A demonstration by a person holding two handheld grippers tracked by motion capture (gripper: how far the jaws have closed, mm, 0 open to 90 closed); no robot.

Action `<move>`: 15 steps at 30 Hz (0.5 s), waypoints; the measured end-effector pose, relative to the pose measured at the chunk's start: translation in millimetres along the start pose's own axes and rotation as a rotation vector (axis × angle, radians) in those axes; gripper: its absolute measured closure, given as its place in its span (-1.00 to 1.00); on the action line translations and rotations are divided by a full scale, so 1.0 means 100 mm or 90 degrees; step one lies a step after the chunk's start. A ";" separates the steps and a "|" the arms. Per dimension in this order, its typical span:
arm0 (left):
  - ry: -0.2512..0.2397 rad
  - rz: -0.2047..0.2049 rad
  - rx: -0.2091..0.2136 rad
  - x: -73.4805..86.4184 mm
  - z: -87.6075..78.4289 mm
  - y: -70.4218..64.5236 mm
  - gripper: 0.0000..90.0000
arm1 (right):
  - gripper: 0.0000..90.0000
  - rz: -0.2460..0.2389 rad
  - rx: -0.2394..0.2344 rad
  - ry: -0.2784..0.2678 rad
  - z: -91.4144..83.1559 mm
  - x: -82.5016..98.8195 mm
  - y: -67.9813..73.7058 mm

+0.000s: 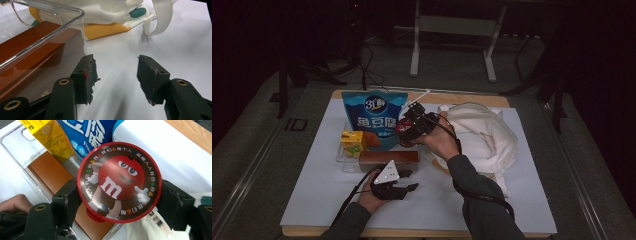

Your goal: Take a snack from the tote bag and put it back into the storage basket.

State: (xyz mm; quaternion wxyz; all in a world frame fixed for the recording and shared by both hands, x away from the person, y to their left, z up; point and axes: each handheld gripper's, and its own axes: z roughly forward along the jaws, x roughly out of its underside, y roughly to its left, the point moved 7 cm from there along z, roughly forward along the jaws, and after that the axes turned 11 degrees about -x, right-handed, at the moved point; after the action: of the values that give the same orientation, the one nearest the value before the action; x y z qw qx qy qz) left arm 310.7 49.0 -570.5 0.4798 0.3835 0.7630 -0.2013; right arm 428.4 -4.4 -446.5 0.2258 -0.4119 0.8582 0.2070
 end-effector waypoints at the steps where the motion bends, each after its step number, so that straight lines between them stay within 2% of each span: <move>1: 0.000 0.000 0.000 0.00 0.00 0.00 0.06 | -0.43 0.001 0.002 0.002 0.01 0.00 0.00; 15: 0.000 0.000 0.000 0.00 0.00 0.00 0.06 | -0.43 0.017 0.013 0.011 0.14 0.04 -0.03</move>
State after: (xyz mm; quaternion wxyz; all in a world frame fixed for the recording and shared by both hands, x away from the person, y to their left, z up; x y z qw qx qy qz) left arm 310.7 48.9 -570.6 0.4797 0.3838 0.7630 -0.2011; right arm 432.1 -1.1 -460.2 0.2196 -0.3997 0.8677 0.1976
